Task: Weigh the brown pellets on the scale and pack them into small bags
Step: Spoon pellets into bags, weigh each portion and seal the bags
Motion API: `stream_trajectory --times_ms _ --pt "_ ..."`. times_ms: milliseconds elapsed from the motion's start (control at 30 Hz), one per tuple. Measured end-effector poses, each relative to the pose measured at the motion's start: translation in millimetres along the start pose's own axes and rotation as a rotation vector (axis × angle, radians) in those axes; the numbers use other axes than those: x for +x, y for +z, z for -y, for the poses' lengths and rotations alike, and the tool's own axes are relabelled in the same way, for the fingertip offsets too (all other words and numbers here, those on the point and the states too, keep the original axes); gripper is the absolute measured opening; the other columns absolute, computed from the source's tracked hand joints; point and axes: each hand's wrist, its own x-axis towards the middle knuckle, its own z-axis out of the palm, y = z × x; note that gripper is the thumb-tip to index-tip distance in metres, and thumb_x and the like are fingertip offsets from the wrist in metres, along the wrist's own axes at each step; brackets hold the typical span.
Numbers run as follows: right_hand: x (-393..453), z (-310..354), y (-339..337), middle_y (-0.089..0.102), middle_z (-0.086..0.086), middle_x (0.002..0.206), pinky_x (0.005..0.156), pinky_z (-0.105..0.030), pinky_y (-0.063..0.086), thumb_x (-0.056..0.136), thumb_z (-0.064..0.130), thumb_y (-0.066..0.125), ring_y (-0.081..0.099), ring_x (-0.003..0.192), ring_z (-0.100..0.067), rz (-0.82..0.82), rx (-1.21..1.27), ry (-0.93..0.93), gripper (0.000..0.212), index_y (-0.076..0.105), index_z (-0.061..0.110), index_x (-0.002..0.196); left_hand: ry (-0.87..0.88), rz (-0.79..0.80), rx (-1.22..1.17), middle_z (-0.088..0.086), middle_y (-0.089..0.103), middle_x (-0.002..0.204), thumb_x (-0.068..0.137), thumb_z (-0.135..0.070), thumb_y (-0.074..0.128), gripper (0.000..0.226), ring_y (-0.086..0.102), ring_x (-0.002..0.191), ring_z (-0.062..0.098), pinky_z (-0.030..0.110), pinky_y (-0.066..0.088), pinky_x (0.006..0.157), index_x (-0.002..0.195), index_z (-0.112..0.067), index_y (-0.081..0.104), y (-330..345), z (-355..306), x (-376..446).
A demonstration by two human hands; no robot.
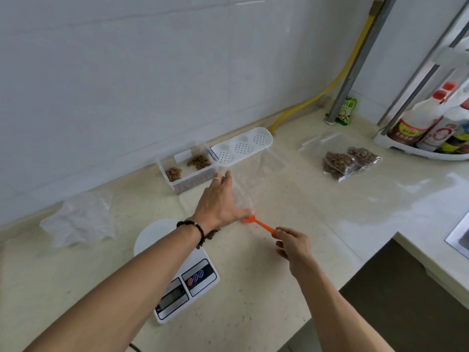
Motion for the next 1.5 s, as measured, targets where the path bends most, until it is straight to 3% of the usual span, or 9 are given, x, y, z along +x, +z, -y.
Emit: stream_trajectory --times_ms 200,367,567,733,833,933,1133,1300,1500 --pt "2 15 6 0.066 -0.007 0.077 0.074 -0.033 0.039 0.087 0.035 0.054 0.056 0.083 -0.023 -0.066 -0.578 -0.106 0.027 0.072 0.019 0.076 0.032 -0.004 -0.03 0.018 0.034 0.142 0.055 -0.072 0.075 0.126 0.04 0.129 0.031 0.044 0.043 0.102 0.149 -0.014 0.014 -2 6 1" --pt "-24 95 27 0.073 -0.004 0.083 0.072 -0.032 0.049 0.094 0.042 0.052 0.064 0.076 -0.015 0.259 -0.242 -0.339 0.038 0.073 0.01 0.09 0.035 -0.047 -0.076 0.013 0.036 0.138 0.051 -0.073 0.077 0.126 0.045 0.122 0.027 0.04 0.048 0.095 0.147 -0.018 0.017 -9 7 0" --pt "-50 152 56 0.072 -0.006 0.093 0.071 -0.028 0.054 0.095 0.008 0.05 0.067 0.081 -0.014 0.472 -0.537 -0.592 0.02 0.069 0.006 0.101 0.106 -0.138 -0.194 0.003 0.037 0.13 0.059 -0.063 0.081 0.123 0.046 0.114 0.018 0.029 0.046 0.089 0.151 -0.022 0.011 -43 13 -11" --pt "-64 170 72 0.074 -0.011 0.099 0.082 -0.037 0.052 0.1 0.012 0.047 0.072 0.09 -0.019 0.674 -0.459 -0.659 0.016 0.061 0.01 0.092 0.111 -0.269 -0.439 -0.01 0.057 0.109 0.084 -0.035 0.072 0.07 0.057 0.096 0.004 0.023 0.049 0.083 0.142 -0.032 0.034 -70 45 -27" --pt "-69 177 81 0.072 -0.017 0.1 0.083 -0.039 0.055 0.101 0.011 0.043 0.071 0.092 -0.027 0.749 -0.364 -0.6 0.018 0.058 0.004 0.095 -0.016 -0.18 -0.512 -0.01 0.068 0.099 0.088 -0.024 0.068 0.012 0.065 0.095 0.006 0.024 0.052 0.082 0.098 -0.03 0.062 -77 72 -36" --pt "-68 173 90 0.071 -0.019 0.097 0.079 -0.042 0.057 0.1 0.017 0.045 0.069 0.087 -0.029 0.752 -0.284 -0.516 0.025 0.063 -0.002 0.098 -0.094 -0.141 -0.479 -0.005 0.071 0.096 0.091 -0.021 0.064 0.014 0.068 0.09 0.013 0.032 0.055 0.081 0.079 -0.028 0.064 -79 98 -44" --pt "-51 122 123 0.065 -0.014 0.075 0.053 -0.025 0.048 0.094 0.009 0.055 0.058 0.059 -0.017 0.633 -0.554 -0.498 0.017 0.064 -0.002 0.084 -0.176 0.027 -0.392 -0.007 0.072 0.077 0.091 -0.021 0.064 0.007 0.068 0.076 0.012 0.027 0.054 0.073 0.085 -0.023 0.066 -66 129 -62" --pt "-23 80 151 0.069 -0.016 0.074 0.06 -0.032 0.055 0.091 0.01 0.062 0.062 0.059 -0.016 0.569 -0.594 -0.377 0.016 0.069 -0.003 0.084 -0.288 0.016 -0.351 -0.008 0.07 0.083 0.094 -0.017 0.057 0.014 0.065 0.073 0.001 0.017 0.051 0.066 0.09 -0.028 0.063 -31 160 -69" --pt "1 56 172 0.071 -0.009 0.086 0.076 -0.042 0.059 0.09 0.019 0.064 0.066 0.075 -0.02 0.515 -0.724 -0.444 0.018 0.066 0.005 0.102 -0.352 -0.196 -0.242 -0.006 0.063 0.102 0.091 -0.019 0.059 0.021 0.06 0.096 0.012 0.03 0.051 0.085 0.112 -0.02 0.063 -3 175 -75"
